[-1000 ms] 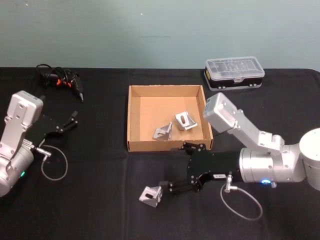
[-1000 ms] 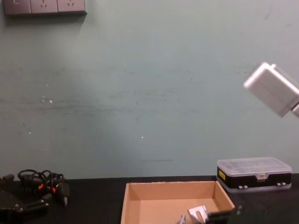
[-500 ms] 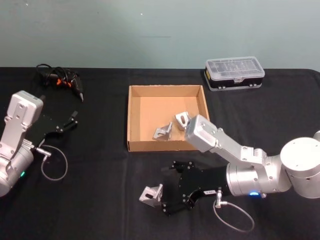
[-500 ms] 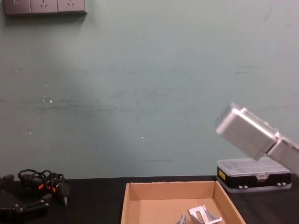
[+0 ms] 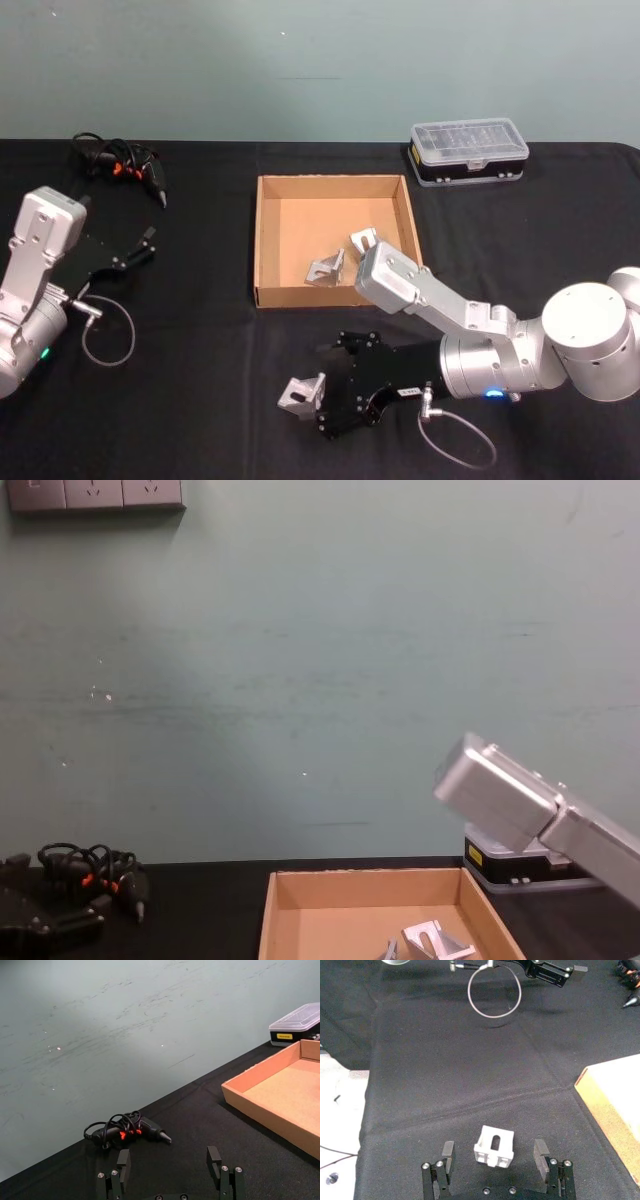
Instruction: Use one hand to pick up the angle iron from the table and place it into the box.
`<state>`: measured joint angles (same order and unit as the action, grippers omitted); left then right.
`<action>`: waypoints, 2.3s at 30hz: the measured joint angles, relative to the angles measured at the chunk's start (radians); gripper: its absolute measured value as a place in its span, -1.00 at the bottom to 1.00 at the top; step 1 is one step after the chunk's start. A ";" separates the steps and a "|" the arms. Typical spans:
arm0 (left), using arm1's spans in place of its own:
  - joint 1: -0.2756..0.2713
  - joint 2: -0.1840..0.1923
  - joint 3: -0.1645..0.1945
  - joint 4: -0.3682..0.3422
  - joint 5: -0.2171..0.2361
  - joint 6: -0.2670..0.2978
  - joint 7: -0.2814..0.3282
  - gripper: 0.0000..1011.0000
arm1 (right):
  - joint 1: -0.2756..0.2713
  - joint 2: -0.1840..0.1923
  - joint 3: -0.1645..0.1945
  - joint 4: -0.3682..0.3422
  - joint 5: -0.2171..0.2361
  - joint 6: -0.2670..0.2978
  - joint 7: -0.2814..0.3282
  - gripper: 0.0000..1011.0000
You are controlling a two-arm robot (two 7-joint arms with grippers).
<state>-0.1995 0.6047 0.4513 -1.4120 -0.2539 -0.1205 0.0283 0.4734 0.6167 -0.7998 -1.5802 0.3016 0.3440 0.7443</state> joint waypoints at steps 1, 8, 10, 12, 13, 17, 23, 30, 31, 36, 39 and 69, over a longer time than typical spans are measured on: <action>0.000 0.000 0.000 0.000 0.000 0.000 0.000 0.98 | 0.001 -0.002 -0.001 0.003 -0.001 0.001 0.000 0.98; 0.000 0.000 0.000 0.000 0.000 0.000 0.000 0.98 | 0.006 -0.012 -0.005 0.020 -0.008 0.005 0.002 0.98; 0.000 0.000 0.000 0.000 0.000 0.000 0.000 0.98 | 0.006 -0.013 -0.005 0.022 -0.009 0.005 0.003 0.98; 0.000 0.000 0.000 0.000 0.000 0.000 0.000 0.98 | 0.007 -0.015 -0.006 0.024 -0.009 0.005 0.005 0.98; 0.000 0.000 0.000 0.000 0.000 0.000 0.000 0.98 | 0.007 -0.015 -0.006 0.024 -0.009 0.006 0.005 0.98; 0.000 0.000 0.000 0.000 0.000 0.000 0.000 0.98 | 0.006 -0.015 -0.006 0.025 -0.009 0.006 0.008 0.92; 0.000 0.000 0.000 0.000 0.000 0.000 0.000 0.98 | 0.005 -0.017 -0.010 0.025 -0.011 0.003 0.012 0.66; 0.000 0.000 0.000 0.000 0.000 0.000 0.000 0.98 | 0.009 -0.019 -0.017 0.025 -0.017 -0.005 0.021 0.29; 0.000 0.000 0.000 0.000 0.000 0.000 0.000 0.98 | 0.009 -0.019 -0.017 0.024 -0.017 -0.006 0.021 0.17; 0.000 0.000 0.000 0.000 0.000 0.000 0.000 0.98 | 0.009 -0.019 -0.018 0.024 -0.019 -0.010 0.023 -0.06; 0.000 0.000 0.000 0.000 0.000 0.000 0.000 0.98 | 0.009 -0.019 -0.018 0.023 -0.020 -0.011 0.022 -0.08; 0.000 0.000 0.000 0.000 0.000 0.000 0.000 0.98 | -0.018 -0.019 0.250 -0.118 0.044 -0.023 -0.254 -0.08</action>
<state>-0.1995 0.6047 0.4514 -1.4120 -0.2539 -0.1205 0.0283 0.4555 0.5976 -0.5495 -1.6978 0.3459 0.3209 0.4907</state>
